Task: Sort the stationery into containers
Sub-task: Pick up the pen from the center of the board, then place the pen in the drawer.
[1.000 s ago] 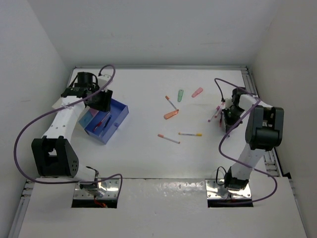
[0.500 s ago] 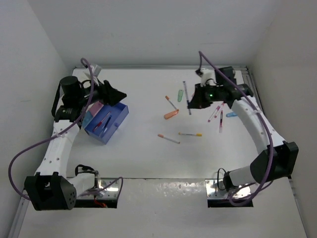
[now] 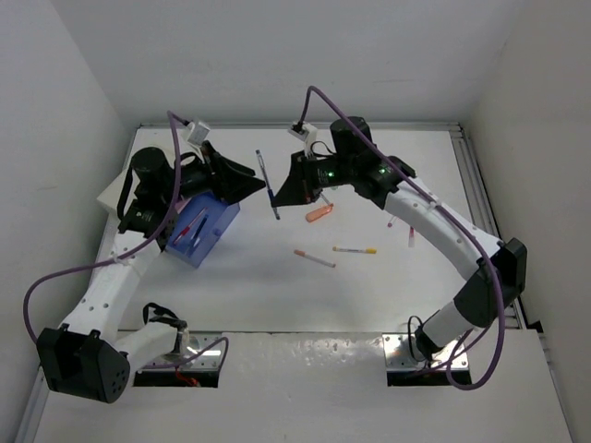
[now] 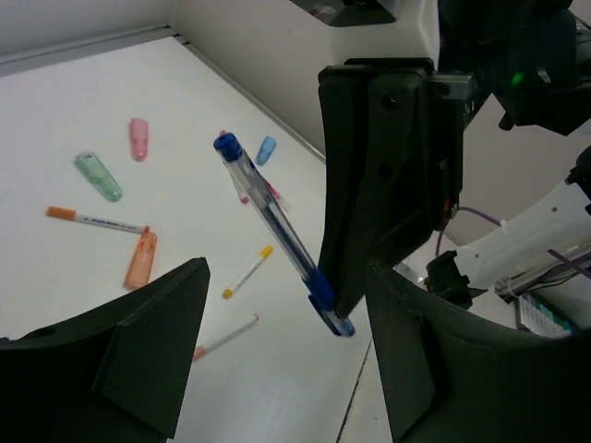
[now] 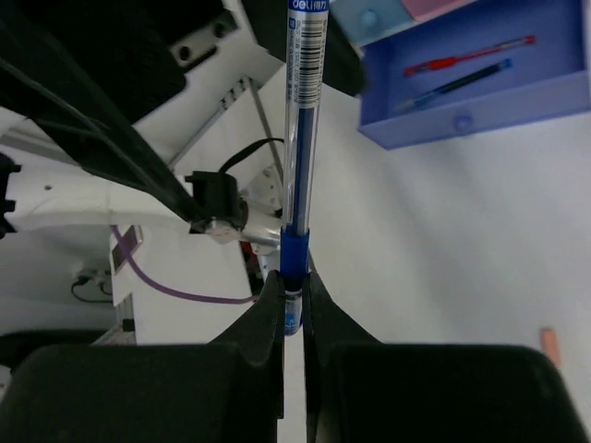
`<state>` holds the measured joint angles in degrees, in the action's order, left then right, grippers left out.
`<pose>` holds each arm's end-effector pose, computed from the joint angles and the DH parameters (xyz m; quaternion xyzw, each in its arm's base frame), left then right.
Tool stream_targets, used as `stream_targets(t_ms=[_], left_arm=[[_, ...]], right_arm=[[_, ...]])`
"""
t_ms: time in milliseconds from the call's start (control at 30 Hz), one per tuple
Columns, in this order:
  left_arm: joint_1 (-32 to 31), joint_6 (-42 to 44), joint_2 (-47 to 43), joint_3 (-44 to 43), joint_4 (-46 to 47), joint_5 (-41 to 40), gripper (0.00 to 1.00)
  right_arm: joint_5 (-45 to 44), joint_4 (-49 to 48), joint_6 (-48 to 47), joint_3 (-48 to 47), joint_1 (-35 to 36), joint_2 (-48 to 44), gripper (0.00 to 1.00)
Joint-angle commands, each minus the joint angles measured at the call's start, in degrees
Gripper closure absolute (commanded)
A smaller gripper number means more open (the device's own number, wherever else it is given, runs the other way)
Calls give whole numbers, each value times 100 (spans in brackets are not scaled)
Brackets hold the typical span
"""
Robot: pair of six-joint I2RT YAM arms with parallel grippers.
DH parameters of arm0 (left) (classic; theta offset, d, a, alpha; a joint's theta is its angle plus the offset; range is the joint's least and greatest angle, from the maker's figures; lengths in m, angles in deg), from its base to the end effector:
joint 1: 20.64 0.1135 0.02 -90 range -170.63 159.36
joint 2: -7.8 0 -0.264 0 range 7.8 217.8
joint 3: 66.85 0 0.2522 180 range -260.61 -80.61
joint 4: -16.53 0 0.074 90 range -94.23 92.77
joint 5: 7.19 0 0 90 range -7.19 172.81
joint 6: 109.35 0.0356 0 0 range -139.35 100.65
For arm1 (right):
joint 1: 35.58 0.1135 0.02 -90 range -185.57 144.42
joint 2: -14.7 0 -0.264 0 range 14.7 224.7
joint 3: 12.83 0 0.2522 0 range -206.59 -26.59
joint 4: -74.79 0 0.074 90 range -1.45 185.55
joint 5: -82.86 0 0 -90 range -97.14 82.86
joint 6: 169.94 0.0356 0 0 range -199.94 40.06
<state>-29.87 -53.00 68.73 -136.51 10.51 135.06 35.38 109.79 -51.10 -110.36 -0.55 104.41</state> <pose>0.2291 -0.0657 0.3871 0.1804 0.6730 -0.5204 0.4937 0.2791 0.2250 0.3660 -0.2316 0.7840 0.5195 0.2485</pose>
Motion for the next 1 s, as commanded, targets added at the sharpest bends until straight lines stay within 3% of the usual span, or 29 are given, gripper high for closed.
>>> stream_targets(t_ms=[0, 133, 233, 267, 300, 333, 367, 400, 433, 500, 533, 567, 600, 667, 733, 967], left_arm=[[-210, -318, -2, 27, 473, -13, 26], [-333, -396, 86, 9, 517, -66, 32], [-360, -485, 77, -17, 623, -57, 67], [-351, -476, 86, -35, 588, -5, 74], [-316, -432, 86, -87, 535, 22, 81], [-264, -345, 121, -166, 152, 31, 95], [-89, -187, 156, -271, -191, 5, 100], [35, 232, 217, -412, -560, -22, 100], [175, 593, 366, -718, -1417, 22, 100], [492, 2304, 612, -1297, -2710, -493, 100], [501, 2980, 935, -1979, -3996, -958, 100], [406, 3953, 1113, -2247, -4453, -2024, 100], [379, 4258, 1445, -2459, -5075, -2539, 100], [396, 4733, 1755, -2776, -5466, -3715, 100], [440, 4937, 2150, -2786, -5835, -4264, 100], [291, 5614, 2450, -2066, -5302, -5180, 97]], right_arm=[[212, -409, 192, -281, 232, 64, 100], [204, -409, 166, -324, 434, 99, 100], [230, -392, 183, -325, 444, 99, 100], [230, -383, 166, -316, 435, 90, 95], [221, -314, 157, -281, 339, 90, 78], [187, -278, 157, -254, 251, 64, 70], [186, -234, 314, -211, 129, 20, 64], [195, -225, 437, -141, -247, -15, 56], [221, -225, 586, 130, -486, -59, 54], [300, -77, 807, 630, -1329, -226, 54], [300, 107, 694, 781, -1601, -287, 53], [74, 709, 171, 940, -2048, -366, 54], [-119, 1037, -208, 993, -2209, -401, 55], [-951, 1574, -1252, 1099, -2630, -437, 57], [-1324, 1770, -1730, 1528, -2912, -577, 58], [-2239, 1576, -2137, 2304, -3985, -692, 58]])
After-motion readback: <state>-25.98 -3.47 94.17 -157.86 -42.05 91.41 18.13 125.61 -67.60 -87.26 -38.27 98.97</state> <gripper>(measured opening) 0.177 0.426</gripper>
